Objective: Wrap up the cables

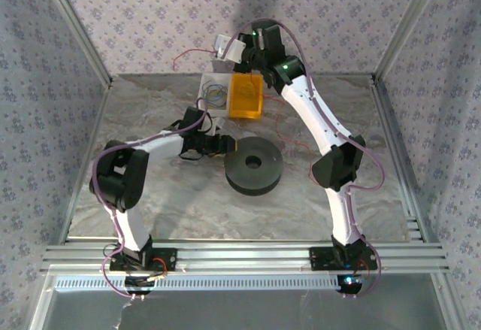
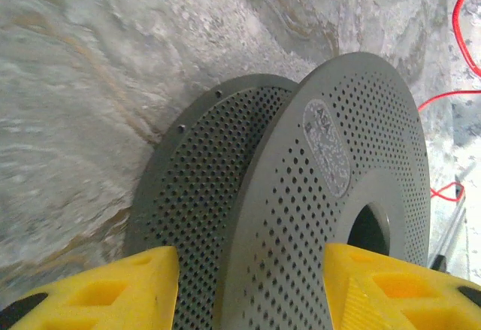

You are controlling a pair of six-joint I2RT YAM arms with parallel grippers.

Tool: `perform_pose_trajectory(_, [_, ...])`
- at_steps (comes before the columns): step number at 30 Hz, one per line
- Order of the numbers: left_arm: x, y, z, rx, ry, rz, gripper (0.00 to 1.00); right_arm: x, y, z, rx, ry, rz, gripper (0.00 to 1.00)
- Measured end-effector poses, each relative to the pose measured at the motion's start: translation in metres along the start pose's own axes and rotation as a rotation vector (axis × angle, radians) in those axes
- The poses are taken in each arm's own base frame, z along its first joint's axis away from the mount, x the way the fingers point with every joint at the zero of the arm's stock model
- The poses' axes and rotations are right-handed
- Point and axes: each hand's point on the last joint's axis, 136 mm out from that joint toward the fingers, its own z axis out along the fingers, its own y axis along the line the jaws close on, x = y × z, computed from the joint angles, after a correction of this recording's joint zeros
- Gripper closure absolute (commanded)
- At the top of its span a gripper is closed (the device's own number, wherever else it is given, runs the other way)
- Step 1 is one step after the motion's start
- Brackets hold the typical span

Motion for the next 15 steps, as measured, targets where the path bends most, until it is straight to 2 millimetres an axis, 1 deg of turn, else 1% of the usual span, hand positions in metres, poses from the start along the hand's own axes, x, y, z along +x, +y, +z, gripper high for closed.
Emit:
perform_pose_trajectory(2, [0.003, 0.0, 0.01, 0.032, 0.025, -0.013, 0.49, 0.002, 0.003, 0.001, -0.007, 0.004, 0.001, 1.0])
perform_pose_trajectory(5, [0.002, -0.006, 0.014, 0.086, 0.031, -0.027, 0.56, 0.004, 0.005, 0.001, -0.013, 0.009, 0.004, 1.0])
perform_pose_trajectory(9, [-0.004, -0.015, 0.015, 0.131, 0.014, -0.032, 0.8, 0.008, 0.012, 0.0, -0.026, 0.018, 0.014, 1.0])
perform_pose_trajectory(10, [-0.005, -0.017, 0.015, 0.145, 0.014, -0.032, 0.85, 0.009, 0.014, -0.001, -0.029, 0.02, 0.017, 1.0])
perform_pose_trajectory(13, [-0.008, -0.029, 0.013, 0.202, 0.015, -0.024, 0.97, 0.013, 0.019, -0.002, -0.037, 0.026, 0.03, 1.0])
perform_pose_trajectory(14, [-0.009, -0.034, 0.012, 0.226, 0.016, -0.019, 1.0, 0.014, 0.02, -0.002, -0.038, 0.029, 0.034, 1.0])
perform_pose_trajectory(15, [-0.009, -0.037, 0.011, 0.242, 0.021, -0.018, 1.0, 0.016, 0.021, -0.003, -0.039, 0.032, 0.04, 1.0])
